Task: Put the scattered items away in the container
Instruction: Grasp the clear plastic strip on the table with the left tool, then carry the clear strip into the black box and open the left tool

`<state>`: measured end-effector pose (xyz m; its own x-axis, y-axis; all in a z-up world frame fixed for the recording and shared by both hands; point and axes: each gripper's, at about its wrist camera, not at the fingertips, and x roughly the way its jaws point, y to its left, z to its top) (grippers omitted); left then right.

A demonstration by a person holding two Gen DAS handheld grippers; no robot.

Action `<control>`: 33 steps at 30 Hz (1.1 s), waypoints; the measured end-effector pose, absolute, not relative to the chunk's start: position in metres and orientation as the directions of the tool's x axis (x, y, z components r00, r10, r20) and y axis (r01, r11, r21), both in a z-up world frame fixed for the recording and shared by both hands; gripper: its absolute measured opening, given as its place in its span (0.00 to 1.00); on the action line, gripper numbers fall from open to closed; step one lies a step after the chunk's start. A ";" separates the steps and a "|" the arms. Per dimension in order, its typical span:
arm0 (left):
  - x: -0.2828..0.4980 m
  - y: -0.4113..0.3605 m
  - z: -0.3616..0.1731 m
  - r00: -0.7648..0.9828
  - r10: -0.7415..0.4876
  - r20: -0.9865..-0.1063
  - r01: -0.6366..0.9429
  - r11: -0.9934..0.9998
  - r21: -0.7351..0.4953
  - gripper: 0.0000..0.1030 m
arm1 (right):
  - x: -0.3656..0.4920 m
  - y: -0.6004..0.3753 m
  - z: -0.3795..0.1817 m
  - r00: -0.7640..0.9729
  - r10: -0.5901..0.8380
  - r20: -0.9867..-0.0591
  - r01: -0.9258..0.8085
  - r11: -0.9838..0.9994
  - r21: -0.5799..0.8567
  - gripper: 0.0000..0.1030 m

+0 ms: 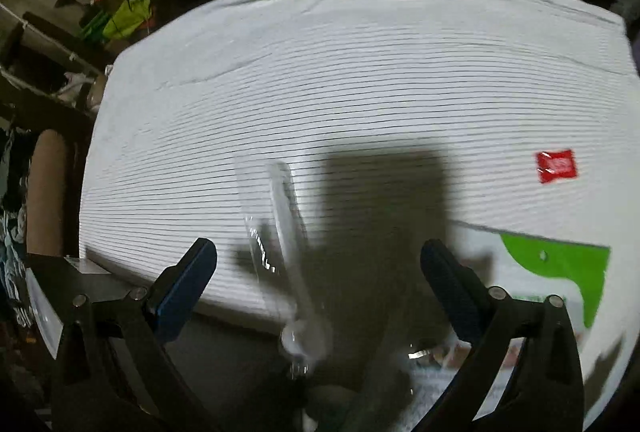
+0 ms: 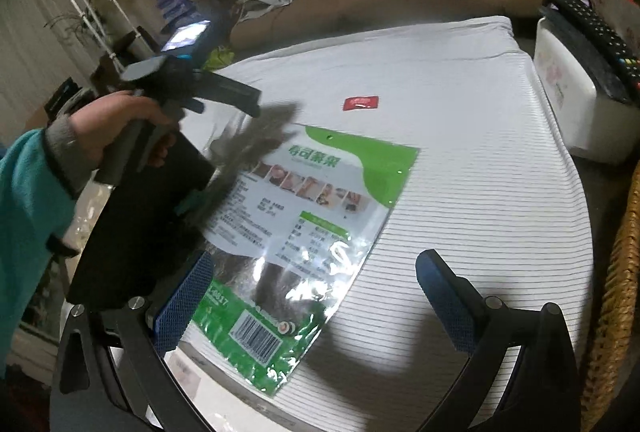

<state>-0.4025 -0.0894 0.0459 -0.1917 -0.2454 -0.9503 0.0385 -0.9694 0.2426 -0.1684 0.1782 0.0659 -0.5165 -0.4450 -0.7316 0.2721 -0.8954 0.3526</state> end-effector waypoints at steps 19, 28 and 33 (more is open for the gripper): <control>-0.314 -0.113 0.109 -0.369 0.185 -0.911 -0.019 -0.981 -0.192 0.05 | -0.158 0.160 0.077 -0.517 -0.453 -0.726 0.322 -0.889 0.325 1.00; -0.173 -0.327 0.182 -0.636 0.239 -0.734 0.290 -0.808 -0.513 0.05 | -0.123 0.123 0.116 -0.536 -0.497 -0.682 0.416 -0.859 0.299 1.00; -0.128 -0.421 0.142 -0.720 0.102 -0.687 0.490 -0.627 -0.606 0.05 | -0.107 0.091 0.126 -0.512 -0.530 -0.676 0.455 -0.835 0.310 1.00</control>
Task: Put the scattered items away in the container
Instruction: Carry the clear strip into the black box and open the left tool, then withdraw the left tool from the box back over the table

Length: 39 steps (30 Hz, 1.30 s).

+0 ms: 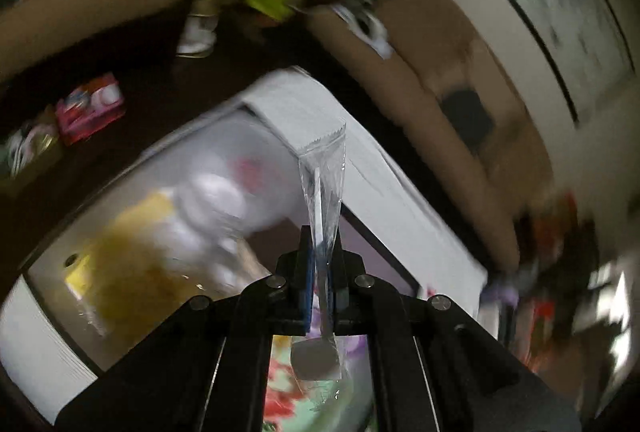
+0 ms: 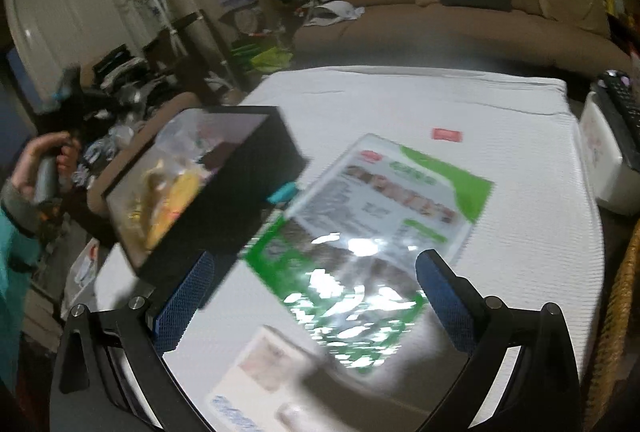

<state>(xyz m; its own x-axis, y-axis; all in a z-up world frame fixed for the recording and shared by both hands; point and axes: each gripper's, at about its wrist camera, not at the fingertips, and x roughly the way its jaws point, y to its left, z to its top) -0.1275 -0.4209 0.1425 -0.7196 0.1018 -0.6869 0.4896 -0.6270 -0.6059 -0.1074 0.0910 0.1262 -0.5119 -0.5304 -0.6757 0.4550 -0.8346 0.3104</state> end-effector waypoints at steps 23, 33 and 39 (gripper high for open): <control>-0.111 -0.431 0.046 -0.746 0.161 -0.646 0.573 -0.339 -0.746 0.06 | -0.112 -0.078 0.182 -0.520 -0.573 -0.634 0.632 -0.757 0.165 1.00; -0.095 -0.423 0.052 -0.729 0.255 -0.635 0.550 -0.335 -0.765 0.64 | -0.113 -0.111 0.178 -0.499 -0.586 -0.638 0.647 -0.742 0.176 1.00; -0.074 -0.412 0.082 -0.726 0.302 -0.618 0.486 -0.411 -0.771 0.72 | -0.106 -0.109 0.174 -0.501 -0.580 -0.643 0.644 -0.746 0.171 1.00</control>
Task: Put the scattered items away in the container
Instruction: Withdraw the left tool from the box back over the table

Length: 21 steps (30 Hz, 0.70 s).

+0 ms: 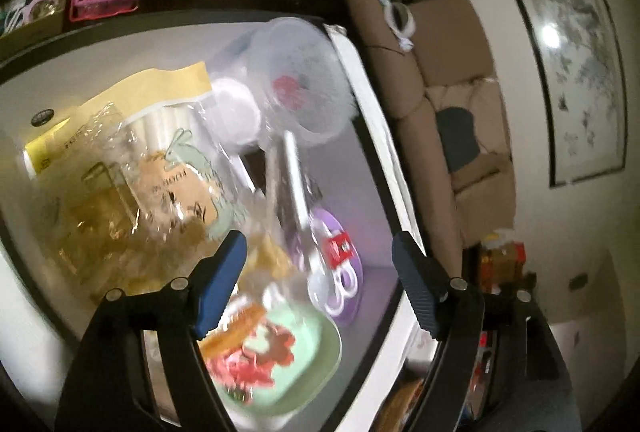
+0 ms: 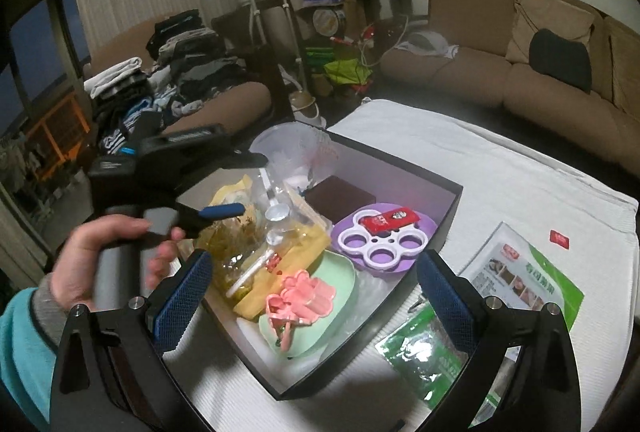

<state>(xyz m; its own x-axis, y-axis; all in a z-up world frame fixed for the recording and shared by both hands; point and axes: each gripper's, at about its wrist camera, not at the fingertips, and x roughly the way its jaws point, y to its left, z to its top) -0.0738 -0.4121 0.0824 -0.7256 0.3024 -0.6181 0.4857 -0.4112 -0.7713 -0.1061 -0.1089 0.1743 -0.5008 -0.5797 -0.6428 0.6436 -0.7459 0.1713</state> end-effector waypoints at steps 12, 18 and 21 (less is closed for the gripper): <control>-0.028 -0.309 0.141 -0.664 0.231 -0.711 0.276 -0.809 -0.519 0.79 | -0.082 -0.055 0.172 -0.528 -0.536 -0.659 0.606 -0.781 0.149 1.00; -0.018 -0.206 0.156 -0.642 0.310 -0.701 0.027 -0.905 -0.425 0.79 | -0.077 0.033 0.157 -0.561 -0.464 -0.685 0.490 -0.853 0.177 1.00; -0.021 -0.158 0.158 -0.640 0.349 -0.685 -0.080 -0.917 -0.392 0.79 | -0.080 0.078 0.148 -0.569 -0.433 -0.699 0.410 -0.886 0.216 1.00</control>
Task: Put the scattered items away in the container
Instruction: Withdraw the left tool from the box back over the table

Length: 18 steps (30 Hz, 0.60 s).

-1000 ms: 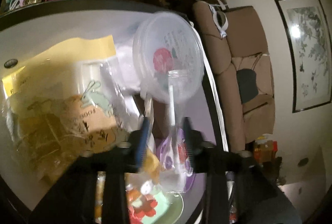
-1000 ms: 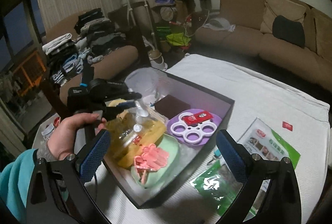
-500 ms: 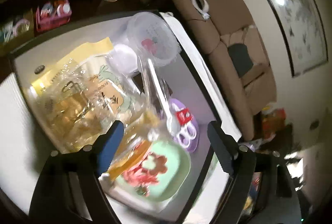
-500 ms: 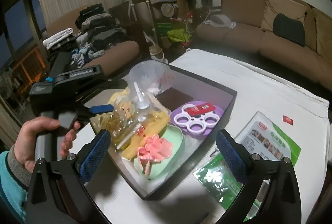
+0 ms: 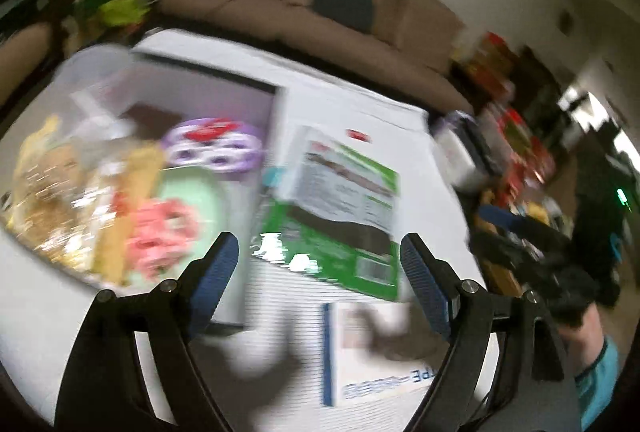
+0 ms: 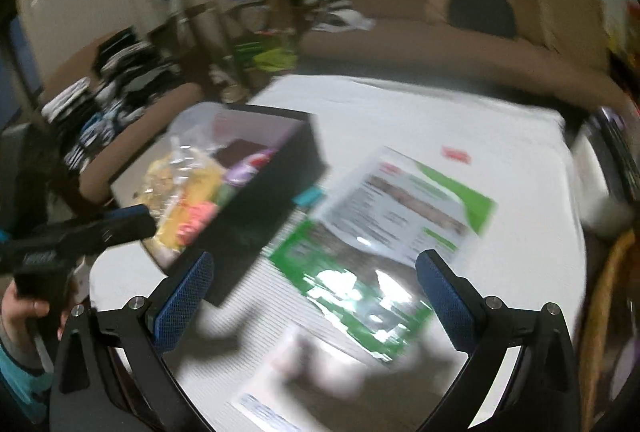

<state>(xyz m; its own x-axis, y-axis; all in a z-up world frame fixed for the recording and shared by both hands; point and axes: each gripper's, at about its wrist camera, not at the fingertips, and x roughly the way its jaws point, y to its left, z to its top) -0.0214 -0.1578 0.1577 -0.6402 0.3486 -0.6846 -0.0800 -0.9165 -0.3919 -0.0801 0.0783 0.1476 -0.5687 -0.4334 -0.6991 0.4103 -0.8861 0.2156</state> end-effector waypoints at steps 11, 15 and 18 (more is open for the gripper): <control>-0.053 -0.099 0.108 -0.670 0.347 -0.656 -0.103 -0.919 -0.380 0.78 | -0.098 0.153 0.119 -0.553 -0.498 -0.668 0.339 -0.867 0.366 1.00; -0.039 -0.111 0.120 -0.720 0.389 -0.575 -0.173 -0.903 -0.393 0.79 | -0.125 0.127 0.116 -0.514 -0.554 -0.655 0.461 -0.822 0.334 1.00; -0.042 -0.126 0.133 -0.676 0.427 -0.601 -0.240 -0.898 -0.368 0.80 | -0.149 0.100 0.112 -0.483 -0.577 -0.659 0.560 -0.782 0.274 1.00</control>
